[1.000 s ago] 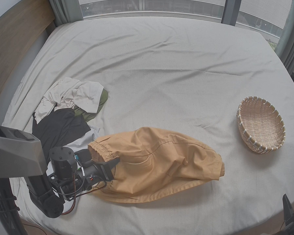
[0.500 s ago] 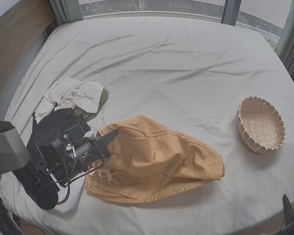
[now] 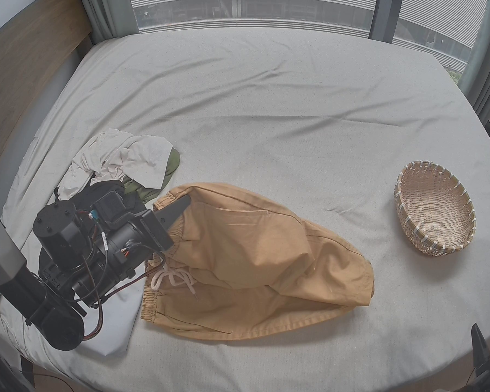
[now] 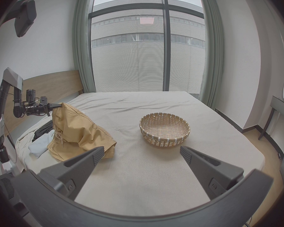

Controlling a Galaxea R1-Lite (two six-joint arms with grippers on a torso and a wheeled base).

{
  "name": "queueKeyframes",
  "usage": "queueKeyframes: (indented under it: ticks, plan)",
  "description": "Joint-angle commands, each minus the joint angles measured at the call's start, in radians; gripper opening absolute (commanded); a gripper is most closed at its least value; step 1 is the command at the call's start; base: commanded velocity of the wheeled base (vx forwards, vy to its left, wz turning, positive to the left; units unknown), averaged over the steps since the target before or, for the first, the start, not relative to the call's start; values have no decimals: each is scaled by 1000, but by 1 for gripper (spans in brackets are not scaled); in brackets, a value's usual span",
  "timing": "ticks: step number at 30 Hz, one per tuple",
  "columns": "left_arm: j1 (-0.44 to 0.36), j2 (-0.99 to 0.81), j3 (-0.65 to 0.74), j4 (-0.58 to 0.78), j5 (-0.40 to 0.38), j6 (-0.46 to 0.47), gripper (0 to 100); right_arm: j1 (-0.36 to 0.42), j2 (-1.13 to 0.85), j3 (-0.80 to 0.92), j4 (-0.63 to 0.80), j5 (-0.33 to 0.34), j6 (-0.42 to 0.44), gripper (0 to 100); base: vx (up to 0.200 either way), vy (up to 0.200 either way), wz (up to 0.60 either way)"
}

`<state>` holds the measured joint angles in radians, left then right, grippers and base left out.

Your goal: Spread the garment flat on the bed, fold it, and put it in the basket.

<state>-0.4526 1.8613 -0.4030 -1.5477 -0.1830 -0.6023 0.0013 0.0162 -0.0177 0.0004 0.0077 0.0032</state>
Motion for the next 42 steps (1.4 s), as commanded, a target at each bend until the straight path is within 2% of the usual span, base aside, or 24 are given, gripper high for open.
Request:
queueKeyframes:
  ticks: [1,4,6,11,14,15,18,20,24,28,33,39,42]
  plan:
    - [3,-7,10,0,0,1,0,-1,-16,18,1,-2,0,100,0,0,0]
    - [2,-7,13,0,0,4,0,-1,-15,13,-19,-3,-5,100,0,0,0]
    - [0,-7,26,0,2,6,0,-3,-15,-48,-51,-5,-6,100,0,0,0]
    - [0,-10,30,-2,2,6,0,20,80,-251,66,31,12,100,0,0,0]
    - [0,-10,30,-2,2,6,0,102,176,-278,82,98,130,100,0,0,0]
    - [0,-11,30,-2,2,6,0,144,226,-288,81,130,225,100,0,0,0]
    - [3,-11,30,-2,2,4,0,215,357,-314,66,183,383,100,0,0,0]
    - [5,-11,30,-2,2,3,0,253,436,-312,9,198,432,100,0,0,0]
    - [3,-10,26,-2,2,4,0,296,584,-277,-143,201,455,100,0,0,0]
    - [0,-10,21,-2,2,4,0,292,726,-268,-201,206,455,100,0,0,0]
    - [2,1,15,0,2,4,0,290,990,-266,-355,209,466,100,0,0,0]
    - [2,6,9,0,2,4,0,289,1203,-266,-557,210,544,100,0,0,0]
    - [3,6,9,-2,2,4,0,286,1252,-266,-585,212,551,100,0,0,0]
